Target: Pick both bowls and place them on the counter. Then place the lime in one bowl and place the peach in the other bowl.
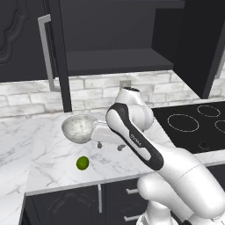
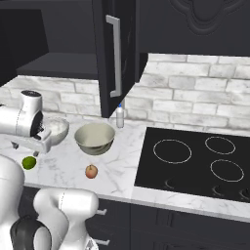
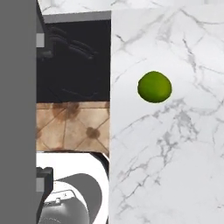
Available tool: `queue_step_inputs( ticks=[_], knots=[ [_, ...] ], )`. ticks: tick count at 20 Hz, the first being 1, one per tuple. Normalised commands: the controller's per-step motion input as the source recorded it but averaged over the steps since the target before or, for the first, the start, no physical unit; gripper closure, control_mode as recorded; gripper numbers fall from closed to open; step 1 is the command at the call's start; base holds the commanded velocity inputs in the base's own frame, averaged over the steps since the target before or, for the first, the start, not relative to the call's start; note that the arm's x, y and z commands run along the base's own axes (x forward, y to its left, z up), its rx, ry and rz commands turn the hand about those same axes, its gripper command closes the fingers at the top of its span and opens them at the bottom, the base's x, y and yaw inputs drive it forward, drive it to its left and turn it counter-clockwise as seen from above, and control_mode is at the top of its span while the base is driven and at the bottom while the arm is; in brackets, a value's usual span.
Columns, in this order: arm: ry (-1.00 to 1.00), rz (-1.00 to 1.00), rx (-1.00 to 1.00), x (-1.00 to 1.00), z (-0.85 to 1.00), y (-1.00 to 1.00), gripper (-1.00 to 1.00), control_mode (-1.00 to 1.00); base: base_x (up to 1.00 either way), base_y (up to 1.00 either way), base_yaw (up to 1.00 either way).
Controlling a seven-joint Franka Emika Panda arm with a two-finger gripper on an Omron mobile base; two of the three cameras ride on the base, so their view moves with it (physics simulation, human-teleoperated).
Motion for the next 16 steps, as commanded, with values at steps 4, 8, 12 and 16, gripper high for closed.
queue_step_inputs(
  ticks=[4, 8, 12, 16],
  knots=[
    [-0.02, 0.36, -0.06, -0.01, -0.15, 0.30, -1.00, -1.00, 0.00, 0.00, 0.00],
    [-0.10, 0.31, -0.04, 0.00, -0.20, 0.28, -1.00, -1.00, 0.00, 0.00, 0.00],
    [-0.07, 0.25, -0.06, 0.00, -0.17, 0.30, -1.00, -1.00, 0.00, 0.00, 0.00],
    [-0.10, 0.15, -0.06, -0.02, -0.25, 0.12, -1.00, -1.00, 0.00, 0.00, 0.00]
  ],
)
